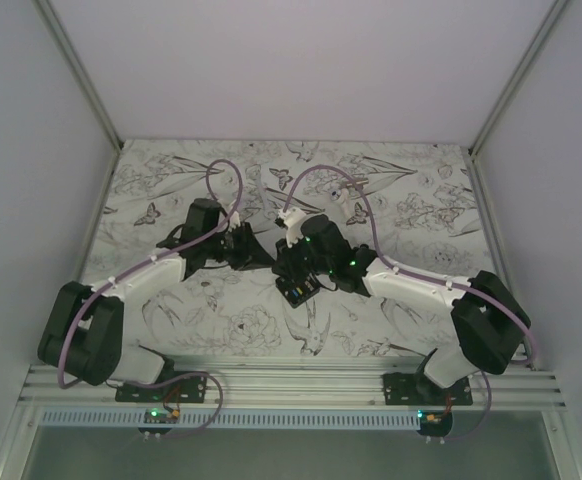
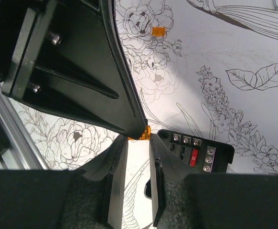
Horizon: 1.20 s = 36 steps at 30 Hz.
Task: Snap on the fuse box
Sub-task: Pick up the fuse from the center of the board.
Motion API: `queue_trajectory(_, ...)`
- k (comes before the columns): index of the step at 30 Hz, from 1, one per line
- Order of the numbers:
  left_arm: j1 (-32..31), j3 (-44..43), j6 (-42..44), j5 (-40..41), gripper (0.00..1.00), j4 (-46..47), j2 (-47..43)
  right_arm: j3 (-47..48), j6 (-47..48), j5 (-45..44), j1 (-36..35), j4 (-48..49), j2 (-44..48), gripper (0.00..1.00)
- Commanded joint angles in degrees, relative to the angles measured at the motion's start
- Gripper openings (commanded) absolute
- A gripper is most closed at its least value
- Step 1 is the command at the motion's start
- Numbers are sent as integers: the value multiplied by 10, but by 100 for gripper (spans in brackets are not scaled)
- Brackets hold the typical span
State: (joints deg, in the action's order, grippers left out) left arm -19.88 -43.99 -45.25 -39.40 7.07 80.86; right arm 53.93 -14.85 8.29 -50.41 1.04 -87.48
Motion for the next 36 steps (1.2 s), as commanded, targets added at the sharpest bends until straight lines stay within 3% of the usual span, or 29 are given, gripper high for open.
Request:
queue_trajectory(1,-3,13,-6,-18,11,11,-25,1,-13,13,6,35,-1,26)
queue_trajectory(5,-4,17,-11,-11,1,12,-38,0,-18,15,6,42,-1,26)
queue_trajectory(8,-3,20,-16,-7,0,12,-50,-1,-26,19,7,46,0,26)
queue_trajectory(15,-4,42,-30,55,0,12,-136,-44,-80,11,6,107,53,45)
queue_trajectory(23,-22,59,-76,153,0,29,-241,-166,-225,-16,8,306,143,45)
queue_trajectory(29,-44,77,-131,219,0,54,-310,-231,-338,-13,5,491,154,42)
queue_trajectory(36,-72,88,-181,282,0,70,-371,-247,-402,-38,-3,585,150,40)
